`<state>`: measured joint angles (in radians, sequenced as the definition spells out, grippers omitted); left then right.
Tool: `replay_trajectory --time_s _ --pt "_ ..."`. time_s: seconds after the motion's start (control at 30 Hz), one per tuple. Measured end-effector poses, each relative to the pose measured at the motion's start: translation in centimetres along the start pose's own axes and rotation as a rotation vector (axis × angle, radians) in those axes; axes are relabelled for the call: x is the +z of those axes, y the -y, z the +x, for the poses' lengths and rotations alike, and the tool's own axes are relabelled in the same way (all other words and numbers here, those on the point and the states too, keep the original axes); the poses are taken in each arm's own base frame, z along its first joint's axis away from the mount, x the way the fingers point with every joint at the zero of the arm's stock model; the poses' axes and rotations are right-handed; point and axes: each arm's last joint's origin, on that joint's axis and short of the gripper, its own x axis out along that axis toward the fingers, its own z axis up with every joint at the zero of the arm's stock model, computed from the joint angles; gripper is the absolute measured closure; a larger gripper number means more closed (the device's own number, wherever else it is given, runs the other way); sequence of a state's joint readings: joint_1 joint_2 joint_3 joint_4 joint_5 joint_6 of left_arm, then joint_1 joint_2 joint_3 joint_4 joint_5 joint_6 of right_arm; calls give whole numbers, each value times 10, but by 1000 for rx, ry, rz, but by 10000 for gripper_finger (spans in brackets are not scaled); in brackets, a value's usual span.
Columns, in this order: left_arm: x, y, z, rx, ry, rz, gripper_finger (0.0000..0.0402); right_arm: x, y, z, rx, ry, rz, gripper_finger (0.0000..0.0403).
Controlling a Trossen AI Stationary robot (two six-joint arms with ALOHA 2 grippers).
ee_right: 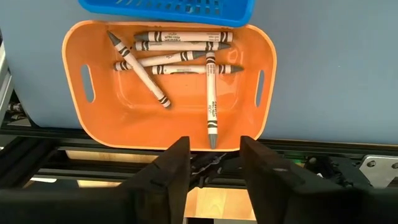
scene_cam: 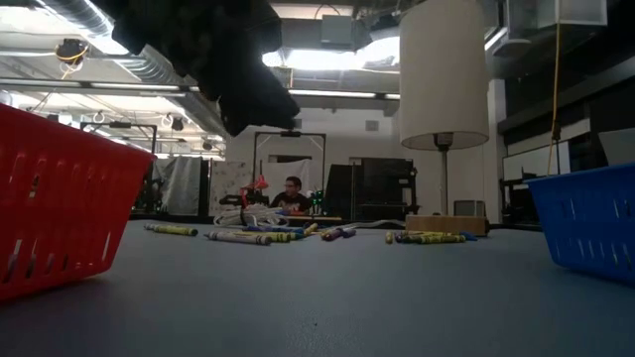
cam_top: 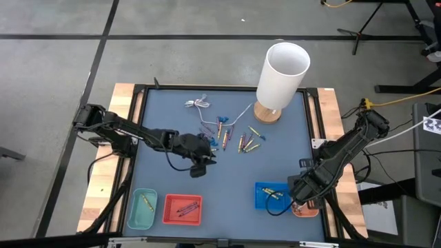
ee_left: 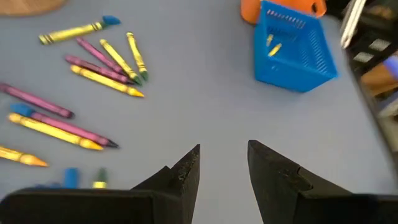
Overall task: Sort crayons
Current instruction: Put the green crayon into the blue basket
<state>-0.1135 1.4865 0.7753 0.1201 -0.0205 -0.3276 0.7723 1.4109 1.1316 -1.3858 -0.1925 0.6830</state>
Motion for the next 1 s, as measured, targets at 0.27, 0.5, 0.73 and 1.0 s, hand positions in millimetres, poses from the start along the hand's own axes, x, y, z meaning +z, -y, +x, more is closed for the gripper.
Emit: replay_trajectory --time_s 0.27,0.5,0.73,1.0 --pt "-3 -7 3 44 -23 117 282 1 1 0 1 1 -1 262" --pt "-9 -26 19 92 -64 89 282 15 18 -9 12 34 66 262" --pt "-21 -36 31 120 -138 94 282 36 42 -20 -155 241 78 262" --pt "-34 -40 42 134 -213 131 282 75 61 -36 -337 629 36 262"
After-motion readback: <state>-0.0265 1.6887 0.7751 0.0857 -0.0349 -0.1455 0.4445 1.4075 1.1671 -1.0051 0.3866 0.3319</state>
